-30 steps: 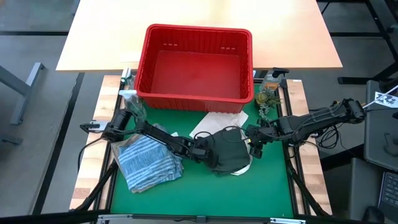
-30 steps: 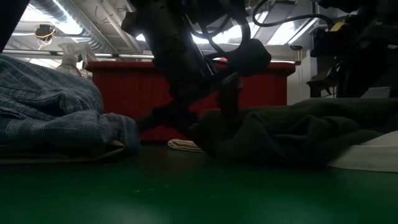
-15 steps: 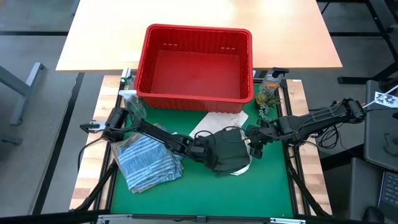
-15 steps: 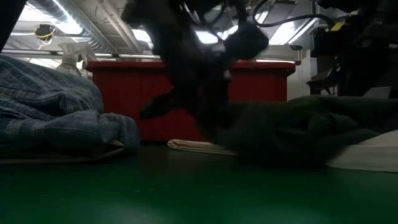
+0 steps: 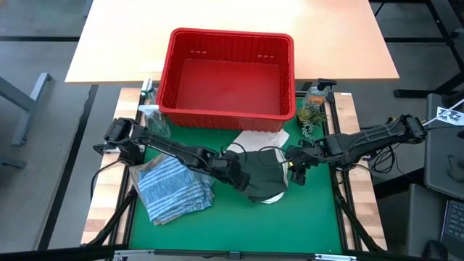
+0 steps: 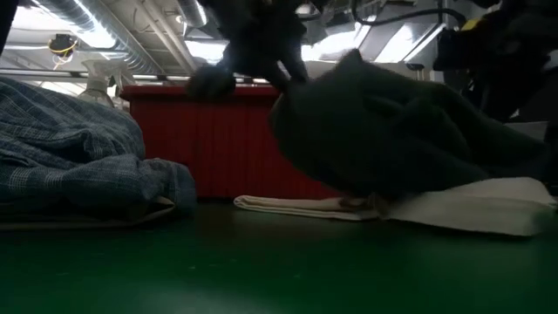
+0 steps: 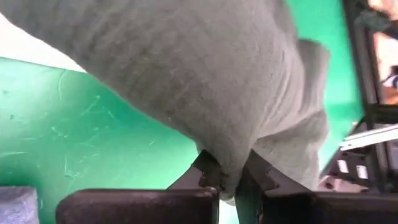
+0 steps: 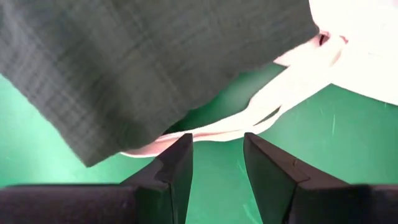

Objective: Fold Laundry from Bin
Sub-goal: Stack the folded green polo shirt on top of the blue polo shirt

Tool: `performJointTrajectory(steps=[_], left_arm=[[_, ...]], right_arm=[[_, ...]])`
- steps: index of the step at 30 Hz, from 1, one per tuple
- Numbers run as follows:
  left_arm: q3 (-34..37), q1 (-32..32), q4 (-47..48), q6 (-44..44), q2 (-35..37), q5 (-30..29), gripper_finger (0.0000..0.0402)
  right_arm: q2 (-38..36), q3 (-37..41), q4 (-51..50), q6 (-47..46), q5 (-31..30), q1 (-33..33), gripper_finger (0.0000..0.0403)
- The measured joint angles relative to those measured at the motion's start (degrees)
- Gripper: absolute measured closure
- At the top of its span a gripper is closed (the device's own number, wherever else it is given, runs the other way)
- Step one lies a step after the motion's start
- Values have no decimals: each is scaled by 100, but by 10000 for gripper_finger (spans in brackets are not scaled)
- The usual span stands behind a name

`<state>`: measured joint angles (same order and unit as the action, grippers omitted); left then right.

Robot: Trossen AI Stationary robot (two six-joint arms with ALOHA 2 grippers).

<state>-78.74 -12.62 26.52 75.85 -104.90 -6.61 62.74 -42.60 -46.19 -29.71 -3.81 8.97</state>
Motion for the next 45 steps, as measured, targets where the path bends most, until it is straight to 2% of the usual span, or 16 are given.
performJointTrajectory(steps=[10, 18, 34, 39, 45], left_arm=[[-2, 188, 55, 4, 682, -5, 389], [-4, 339, 138, 44, 1117, -7, 389], [-7, 713, 192, -149, 1850, 164, 389], [-9, 858, 683, -389, 2214, 179, 389], [-9, 905, 1554, -407, 2693, 159, 389]], right_arm=[[0, -104, 434, -6, -1, 1, 260], [0, -100, 692, -356, 45, 4, 260], [0, -91, 717, -809, 175, 6, 260], [0, -91, 777, -953, 234, 137, 260], [16, -89, 1392, -1088, 140, 554, 260]])
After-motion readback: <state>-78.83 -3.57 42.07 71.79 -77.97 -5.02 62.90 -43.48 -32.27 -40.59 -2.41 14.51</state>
